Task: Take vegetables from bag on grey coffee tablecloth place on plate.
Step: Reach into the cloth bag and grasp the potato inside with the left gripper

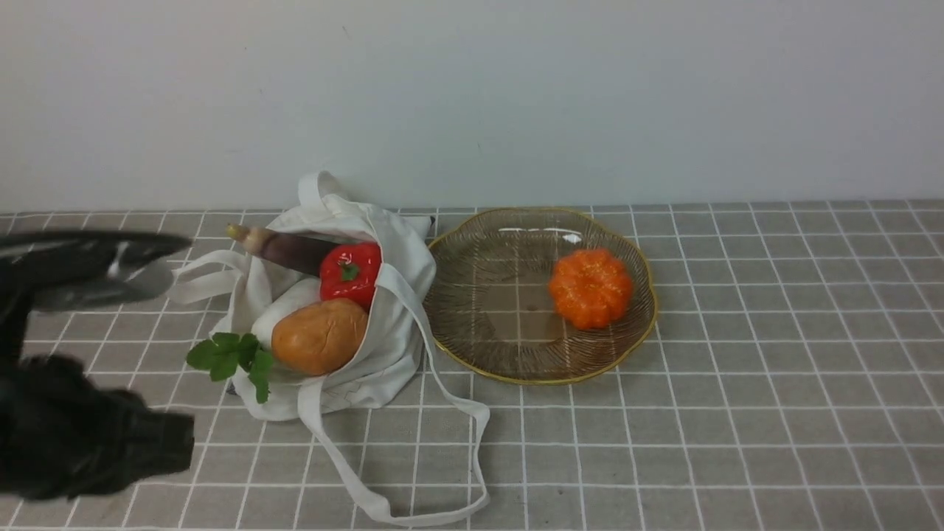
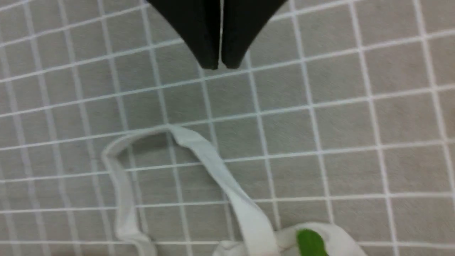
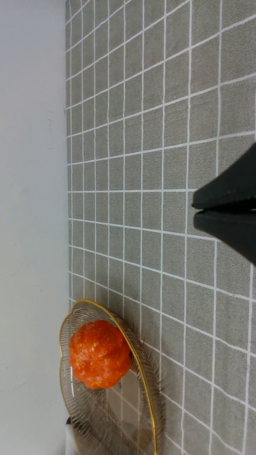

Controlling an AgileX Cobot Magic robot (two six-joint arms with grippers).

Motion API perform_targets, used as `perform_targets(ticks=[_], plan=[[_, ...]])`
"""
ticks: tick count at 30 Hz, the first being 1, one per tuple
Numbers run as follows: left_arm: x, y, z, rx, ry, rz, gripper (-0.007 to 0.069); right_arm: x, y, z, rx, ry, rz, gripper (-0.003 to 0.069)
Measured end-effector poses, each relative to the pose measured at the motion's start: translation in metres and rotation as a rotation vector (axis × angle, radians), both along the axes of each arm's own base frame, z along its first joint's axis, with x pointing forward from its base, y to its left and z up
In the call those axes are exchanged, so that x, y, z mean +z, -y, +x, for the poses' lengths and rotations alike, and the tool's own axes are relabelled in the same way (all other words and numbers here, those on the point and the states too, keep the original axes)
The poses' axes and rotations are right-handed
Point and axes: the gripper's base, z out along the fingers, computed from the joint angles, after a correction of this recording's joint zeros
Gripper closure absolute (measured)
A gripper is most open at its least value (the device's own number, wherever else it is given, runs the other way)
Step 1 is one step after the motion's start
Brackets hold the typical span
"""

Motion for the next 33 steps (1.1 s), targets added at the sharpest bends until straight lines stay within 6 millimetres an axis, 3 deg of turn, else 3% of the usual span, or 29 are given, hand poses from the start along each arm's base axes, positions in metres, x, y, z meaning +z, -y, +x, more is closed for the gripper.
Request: perform_targets(ticks=[3, 9, 14, 19, 23, 33], plan=[[-0.005, 0.002, 0.05, -0.049, -0.056, 0.048, 0.0627, 0.0, 0.0, 0.0, 0.0, 0.0, 0.0, 0.0674], [-0.019, 0.025, 0.112, -0.193, -0.144, 0.075, 0.0604, 0.0, 0.0, 0.0, 0.0, 0.0, 0.0, 0.0674], [-0.025, 0.044, 0.133, -0.274, -0.161, 0.151, 0.0594, 0.0, 0.0, 0.0, 0.0, 0.0, 0.0, 0.0674], [-0.024, 0.052, 0.135, -0.279, -0.147, 0.21, 0.0573, 0.0, 0.0, 0.0, 0.0, 0.0, 0.0, 0.0674], [-0.024, 0.055, 0.139, -0.276, -0.099, 0.227, 0.0493, 0.0, 0.0, 0.0, 0.0, 0.0, 0.0, 0.0674], [-0.042, 0.057, 0.164, -0.321, 0.053, 0.287, 0.0055, 0.0, 0.0, 0.0, 0.0, 0.0, 0.0, 0.0674]])
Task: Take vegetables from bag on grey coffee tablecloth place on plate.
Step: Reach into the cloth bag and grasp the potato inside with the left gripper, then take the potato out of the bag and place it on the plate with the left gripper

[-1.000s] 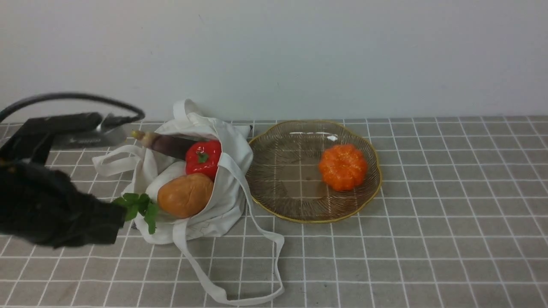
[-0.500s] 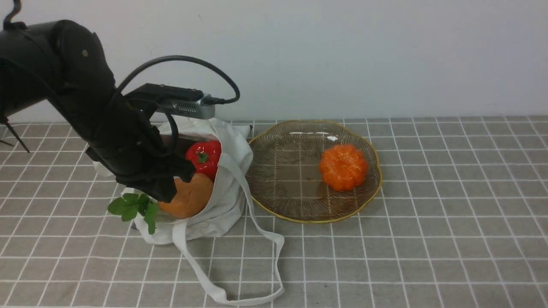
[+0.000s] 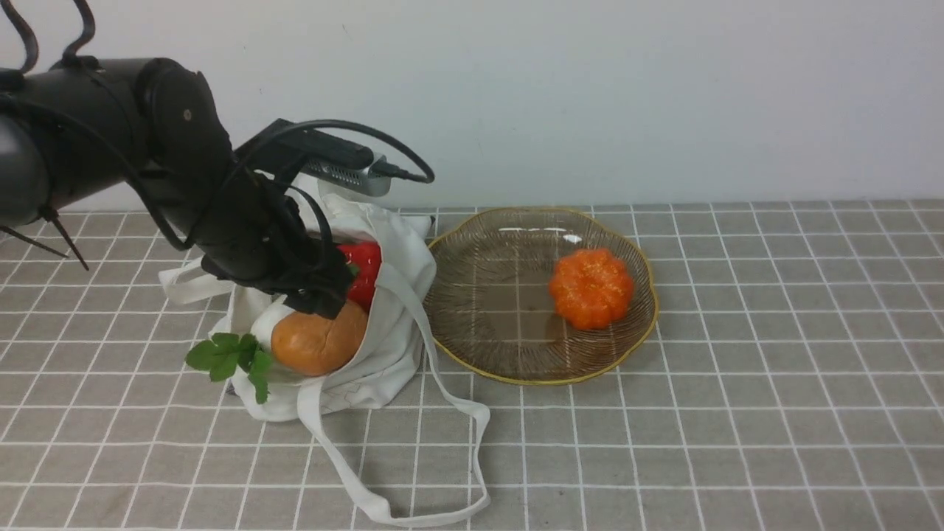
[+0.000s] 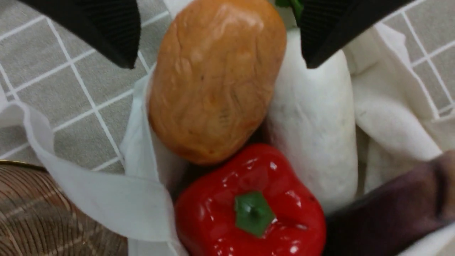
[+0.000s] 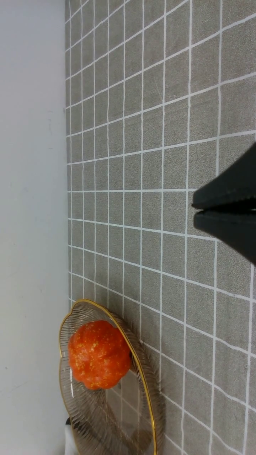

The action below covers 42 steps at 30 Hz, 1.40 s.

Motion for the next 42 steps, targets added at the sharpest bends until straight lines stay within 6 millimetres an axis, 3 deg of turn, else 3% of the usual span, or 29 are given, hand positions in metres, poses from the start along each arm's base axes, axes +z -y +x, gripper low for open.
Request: perform_targets(ticks=[6, 11, 14, 19, 22, 27, 32, 35, 37, 39, 42], plan=[[-0.027, 0.002, 0.009, -0.005, -0.052, 0.021, 0.0013, 0.0, 0.0, 0.0, 0.0, 0.0, 0.0, 0.0674], [-0.051, 0.003, 0.015, -0.008, -0.107, 0.038, 0.0071, 0.0, 0.0, 0.0, 0.0, 0.0, 0.0, 0.0674], [-0.057, 0.003, 0.016, -0.012, -0.119, 0.048, 0.0125, 0.0, 0.0, 0.0, 0.0, 0.0, 0.0, 0.0674], [-0.052, 0.003, 0.016, -0.016, -0.11, 0.053, 0.0125, 0.0, 0.0, 0.0, 0.0, 0.0, 0.0, 0.0674], [-0.036, 0.001, 0.012, -0.022, -0.091, 0.056, 0.0125, 0.0, 0.0, 0.0, 0.0, 0.0, 0.0, 0.0674], [0.032, -0.005, -0.007, -0.042, -0.005, 0.071, 0.0125, 0.0, 0.0, 0.0, 0.0, 0.0, 0.0, 0.0674], [0.076, -0.011, -0.024, -0.036, 0.041, 0.07, 0.0125, 0.0, 0.0, 0.0, 0.0, 0.0, 0.0, 0.0674], [0.087, -0.005, -0.027, -0.005, 0.061, -0.02, 0.0125, 0.0, 0.0, 0.0, 0.0, 0.0, 0.0, 0.0674], [0.092, 0.01, -0.025, 0.052, 0.058, -0.235, 0.0125, 0.0, 0.0, 0.0, 0.0, 0.0, 0.0, 0.0674], [0.091, 0.018, -0.021, 0.068, 0.054, -0.322, 0.0125, 0.0, 0.0, 0.0, 0.0, 0.0, 0.0, 0.0674], [0.073, 0.045, -0.002, 0.1, 0.046, -0.48, 0.0125, 0.0, 0.0, 0.0, 0.0, 0.0, 0.0, 0.0674]])
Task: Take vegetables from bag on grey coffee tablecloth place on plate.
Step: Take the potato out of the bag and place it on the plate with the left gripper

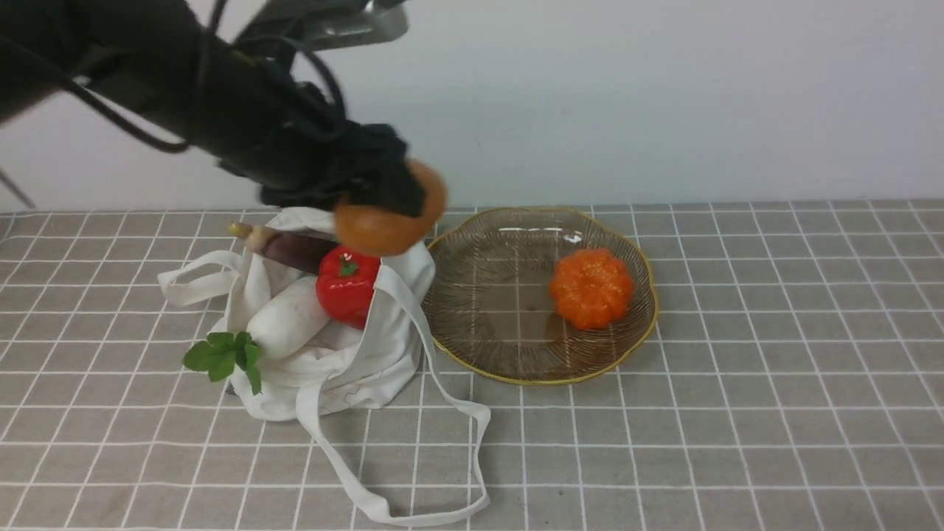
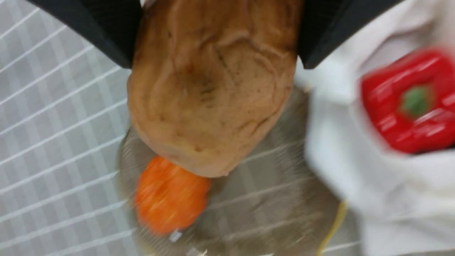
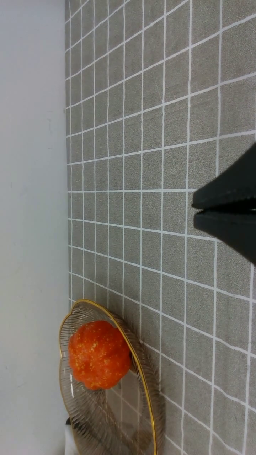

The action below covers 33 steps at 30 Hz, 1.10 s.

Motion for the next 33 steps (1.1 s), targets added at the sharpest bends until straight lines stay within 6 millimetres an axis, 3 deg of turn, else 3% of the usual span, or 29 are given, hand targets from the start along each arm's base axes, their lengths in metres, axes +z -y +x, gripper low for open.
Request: perform_targets(ticks=[5, 9, 12, 16, 19, 26, 29, 31, 32, 33], plan=[[-0.058, 0.045, 0.032, 0.002, -0.031, -0.038, 0.0125, 0.0, 0.0, 0.0, 0.0, 0.0, 0.0, 0.0674], [-0.098, 0.069, 0.047, -0.038, -0.076, -0.003, 0.0125, 0.0, 0.0, 0.0, 0.0, 0.0, 0.0, 0.0674], [-0.109, 0.076, 0.054, -0.068, -0.069, 0.026, 0.0121, 0.0, 0.0, 0.0, 0.0, 0.0, 0.0, 0.0674], [-0.117, 0.08, 0.063, -0.106, -0.044, 0.057, 0.0009, 0.0, 0.0, 0.0, 0.0, 0.0, 0.0, 0.0674], [-0.112, 0.081, 0.065, -0.122, -0.02, 0.061, -0.0056, 0.0, 0.0, 0.0, 0.0, 0.0, 0.0, 0.0674], [-0.094, 0.079, 0.065, -0.19, 0.013, 0.115, -0.0052, 0.0, 0.0, 0.0, 0.0, 0.0, 0.0, 0.0674], [-0.053, 0.073, 0.065, -0.243, 0.073, 0.186, 0.0047, 0.0, 0.0, 0.0, 0.0, 0.0, 0.0, 0.0674], [-0.019, 0.067, 0.059, -0.249, 0.095, 0.231, 0.0167, 0.0, 0.0, 0.0, 0.0, 0.0, 0.0, 0.0674], [-0.015, 0.065, 0.057, -0.248, 0.089, 0.242, 0.0195, 0.0, 0.0, 0.0, 0.0, 0.0, 0.0, 0.0674], [0.016, 0.058, 0.049, -0.229, 0.11, 0.267, 0.0321, 0.0, 0.0, 0.0, 0.0, 0.0, 0.0, 0.0674]])
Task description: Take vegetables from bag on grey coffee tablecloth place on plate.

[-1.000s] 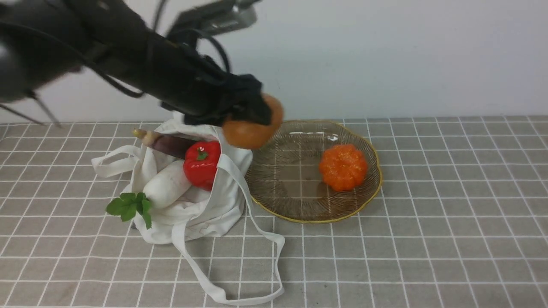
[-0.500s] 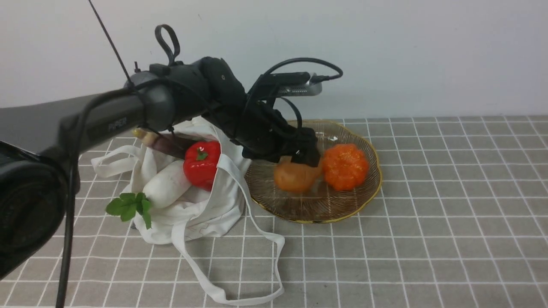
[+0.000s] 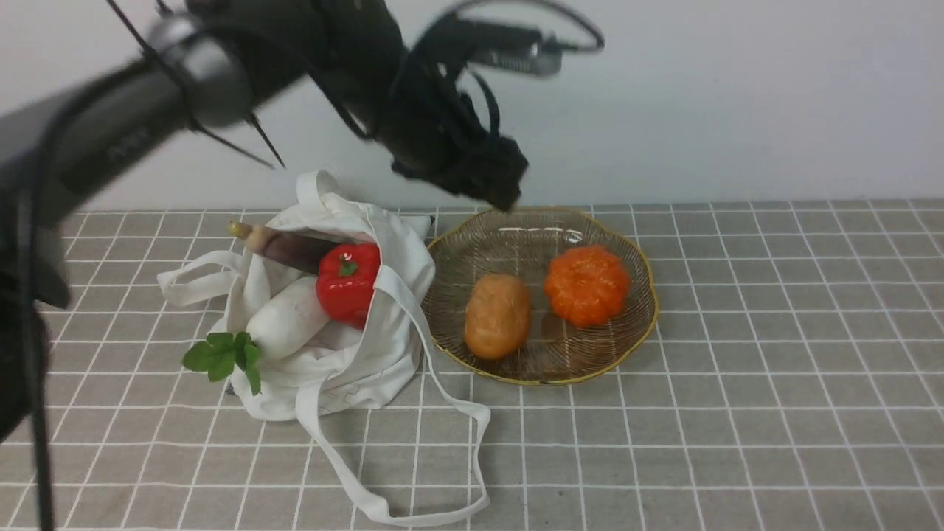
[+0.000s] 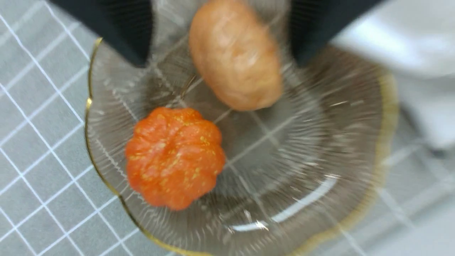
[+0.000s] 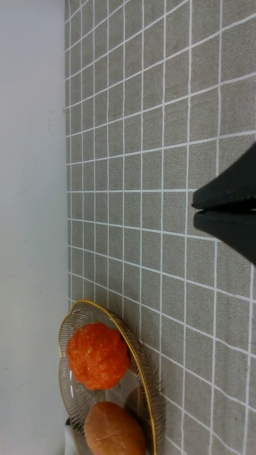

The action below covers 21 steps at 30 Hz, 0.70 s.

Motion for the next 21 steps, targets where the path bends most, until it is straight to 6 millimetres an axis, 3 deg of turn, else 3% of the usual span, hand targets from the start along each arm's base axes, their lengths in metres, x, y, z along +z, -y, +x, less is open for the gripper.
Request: perform_targets(ticks=[1, 2, 3, 4, 5, 7, 8, 12, 16, 17, 21], plan=[[0.023, -0.007, -0.008, 0.023, 0.013, 0.029, 0.0423, 0.0, 0.0, 0.0, 0.0, 0.0, 0.0, 0.0674], [0.029, -0.009, -0.011, 0.027, 0.021, 0.031, 0.044, 0.0, 0.0, 0.0, 0.0, 0.0, 0.0, 0.0674], [0.054, -0.018, -0.02, 0.054, 0.066, 0.059, 0.0547, 0.0, 0.0, 0.0, 0.0, 0.0, 0.0, 0.0674], [0.057, -0.019, -0.021, 0.057, 0.074, 0.061, 0.0555, 0.0, 0.0, 0.0, 0.0, 0.0, 0.0, 0.0674], [0.083, -0.03, -0.033, 0.085, 0.138, 0.078, 0.0603, 0.0, 0.0, 0.0, 0.0, 0.0, 0.0, 0.0674], [0.106, -0.04, -0.049, 0.102, 0.196, 0.084, 0.0624, 0.0, 0.0, 0.0, 0.0, 0.0, 0.0, 0.0674], [0.108, -0.041, -0.051, 0.104, 0.2, 0.083, 0.0624, 0.0, 0.0, 0.0, 0.0, 0.0, 0.0, 0.0674], [0.144, -0.06, -0.094, 0.116, 0.27, 0.056, 0.0629, 0.0, 0.0, 0.0, 0.0, 0.0, 0.0, 0.0674], [0.148, -0.085, -0.149, 0.118, 0.263, 0.063, 0.0629, 0.0, 0.0, 0.0, 0.0, 0.0, 0.0, 0.0674], [0.144, -0.085, -0.151, 0.117, 0.249, 0.07, 0.0629, 0.0, 0.0, 0.0, 0.0, 0.0, 0.0, 0.0674], [0.114, -0.11, -0.21, 0.11, 0.183, 0.09, 0.0629, 0.0, 0.0, 0.0, 0.0, 0.0, 0.0, 0.0674]])
